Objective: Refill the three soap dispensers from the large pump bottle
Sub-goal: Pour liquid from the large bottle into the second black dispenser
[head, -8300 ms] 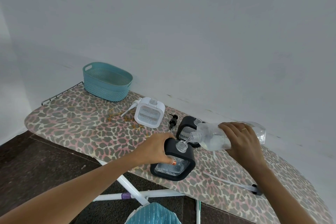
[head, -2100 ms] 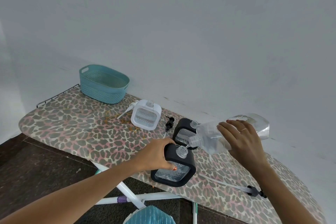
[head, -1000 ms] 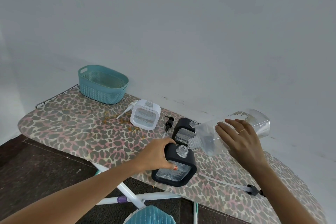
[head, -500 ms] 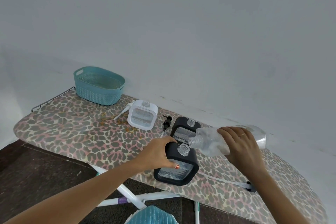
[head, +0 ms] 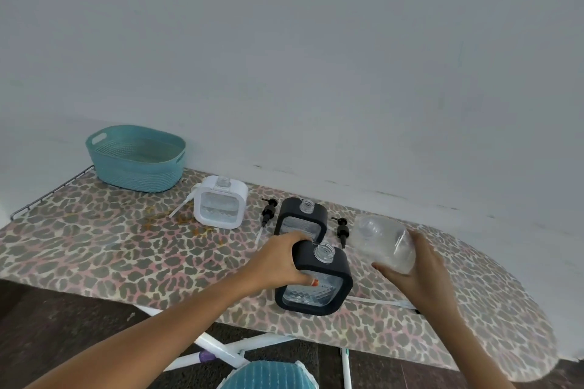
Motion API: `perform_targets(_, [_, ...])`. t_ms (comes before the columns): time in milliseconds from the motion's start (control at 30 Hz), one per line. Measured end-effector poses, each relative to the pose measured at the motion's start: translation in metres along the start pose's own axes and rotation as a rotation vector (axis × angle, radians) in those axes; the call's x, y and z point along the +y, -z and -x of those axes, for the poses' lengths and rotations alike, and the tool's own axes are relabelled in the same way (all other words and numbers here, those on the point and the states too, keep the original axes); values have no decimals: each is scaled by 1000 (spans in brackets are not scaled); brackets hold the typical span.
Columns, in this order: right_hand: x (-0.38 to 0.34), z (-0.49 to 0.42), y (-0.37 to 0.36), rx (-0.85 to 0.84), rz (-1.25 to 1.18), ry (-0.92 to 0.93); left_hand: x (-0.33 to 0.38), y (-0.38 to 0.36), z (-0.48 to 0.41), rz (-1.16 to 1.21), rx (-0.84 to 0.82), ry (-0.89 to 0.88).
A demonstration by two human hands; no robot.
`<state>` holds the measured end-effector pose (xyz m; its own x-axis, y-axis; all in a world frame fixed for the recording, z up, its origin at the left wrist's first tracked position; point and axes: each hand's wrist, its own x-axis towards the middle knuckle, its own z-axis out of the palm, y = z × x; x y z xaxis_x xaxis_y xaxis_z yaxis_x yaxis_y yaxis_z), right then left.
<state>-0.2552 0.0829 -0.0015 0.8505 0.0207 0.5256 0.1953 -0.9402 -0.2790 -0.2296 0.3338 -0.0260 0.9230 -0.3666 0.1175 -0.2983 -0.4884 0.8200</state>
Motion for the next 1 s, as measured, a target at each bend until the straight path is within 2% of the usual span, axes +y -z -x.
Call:
perform_targets(133, [30, 5, -2, 32, -164, -165, 13, -18, -24, -11, -28, -3])
perform_targets(467, [92, 5, 6, 232, -208, -424, 33, -70, -118, -17, -94, 0])
perform_targets(633, [119, 1, 6, 282, -297, -478, 33, -95, -164, 26, -122, 4])
perform_targets(1000, [168, -18, 5, 231, -296, -483, 14, -120, -200, 99, -129, 44])
